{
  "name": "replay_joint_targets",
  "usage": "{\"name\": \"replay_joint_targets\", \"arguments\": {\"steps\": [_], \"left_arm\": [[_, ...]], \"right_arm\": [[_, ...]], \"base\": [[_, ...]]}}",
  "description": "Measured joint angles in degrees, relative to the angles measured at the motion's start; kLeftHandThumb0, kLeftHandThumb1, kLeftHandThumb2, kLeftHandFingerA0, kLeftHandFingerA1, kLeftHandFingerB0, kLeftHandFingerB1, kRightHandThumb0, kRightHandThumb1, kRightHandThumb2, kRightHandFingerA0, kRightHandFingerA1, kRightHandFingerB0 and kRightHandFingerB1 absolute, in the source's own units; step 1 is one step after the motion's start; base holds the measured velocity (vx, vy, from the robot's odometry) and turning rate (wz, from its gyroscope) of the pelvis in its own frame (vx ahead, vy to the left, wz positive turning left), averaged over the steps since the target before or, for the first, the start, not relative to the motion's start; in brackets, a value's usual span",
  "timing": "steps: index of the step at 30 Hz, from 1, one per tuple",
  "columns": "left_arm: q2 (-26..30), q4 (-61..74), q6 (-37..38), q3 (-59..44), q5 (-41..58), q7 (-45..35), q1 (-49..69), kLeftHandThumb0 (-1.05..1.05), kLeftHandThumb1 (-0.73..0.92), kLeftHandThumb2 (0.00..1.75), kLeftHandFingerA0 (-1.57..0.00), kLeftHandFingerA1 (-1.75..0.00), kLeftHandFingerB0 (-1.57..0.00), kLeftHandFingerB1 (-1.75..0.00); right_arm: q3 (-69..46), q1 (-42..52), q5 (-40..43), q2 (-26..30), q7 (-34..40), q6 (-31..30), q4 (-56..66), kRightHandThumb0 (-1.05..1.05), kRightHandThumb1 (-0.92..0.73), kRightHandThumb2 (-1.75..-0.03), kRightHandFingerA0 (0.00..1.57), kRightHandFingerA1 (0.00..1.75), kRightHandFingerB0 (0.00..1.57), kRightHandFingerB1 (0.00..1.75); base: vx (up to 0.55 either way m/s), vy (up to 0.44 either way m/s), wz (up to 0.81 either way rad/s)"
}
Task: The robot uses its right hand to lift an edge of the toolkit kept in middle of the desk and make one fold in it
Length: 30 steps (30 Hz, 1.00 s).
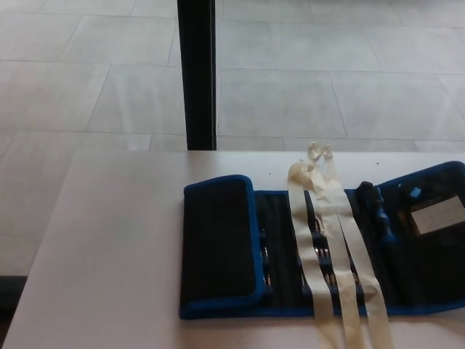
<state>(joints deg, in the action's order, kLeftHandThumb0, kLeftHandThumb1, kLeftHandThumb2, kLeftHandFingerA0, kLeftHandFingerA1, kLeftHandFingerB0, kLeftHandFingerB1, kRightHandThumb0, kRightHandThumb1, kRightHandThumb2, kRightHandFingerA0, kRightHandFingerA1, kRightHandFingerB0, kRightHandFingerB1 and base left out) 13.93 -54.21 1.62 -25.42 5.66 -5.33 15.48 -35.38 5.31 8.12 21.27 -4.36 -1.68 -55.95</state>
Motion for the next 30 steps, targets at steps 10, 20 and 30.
{"name": "replay_joint_targets", "arguments": {"steps": [10,20,30], "left_arm": [[0.02,-0.30,0.00,-8.99,3.83,-0.97,-0.54,-0.85,0.83,1.18,-0.29,-0.55,-0.16,-0.48],[0.02,-0.54,0.01,-15.50,7.32,-1.95,-1.09,-0.84,0.82,1.17,-0.27,-0.55,-0.15,-0.48],[0.01,-0.29,0.00,-18.71,9.87,-2.64,-1.10,-0.89,0.92,0.83,-0.33,-0.49,-0.16,-0.37]], "right_arm": [[-15.46,-5.58,7.54,4.20,-0.62,-0.58,0.40,-0.86,-0.90,-0.67,0.52,0.88,0.26,0.66],[-22.08,-15.63,15.12,6.28,-1.76,-4.74,13.73,-0.93,-0.83,-0.65,0.62,0.72,0.39,0.68],[-15.64,-19.48,21.26,-2.55,-2.07,-11.41,34.14,-0.84,-0.69,-1.07,0.18,0.54,0.06,0.40]], "base": [[0.00,0.000,0.00],[0.00,0.000,0.00],[0.00,0.000,0.00]]}}
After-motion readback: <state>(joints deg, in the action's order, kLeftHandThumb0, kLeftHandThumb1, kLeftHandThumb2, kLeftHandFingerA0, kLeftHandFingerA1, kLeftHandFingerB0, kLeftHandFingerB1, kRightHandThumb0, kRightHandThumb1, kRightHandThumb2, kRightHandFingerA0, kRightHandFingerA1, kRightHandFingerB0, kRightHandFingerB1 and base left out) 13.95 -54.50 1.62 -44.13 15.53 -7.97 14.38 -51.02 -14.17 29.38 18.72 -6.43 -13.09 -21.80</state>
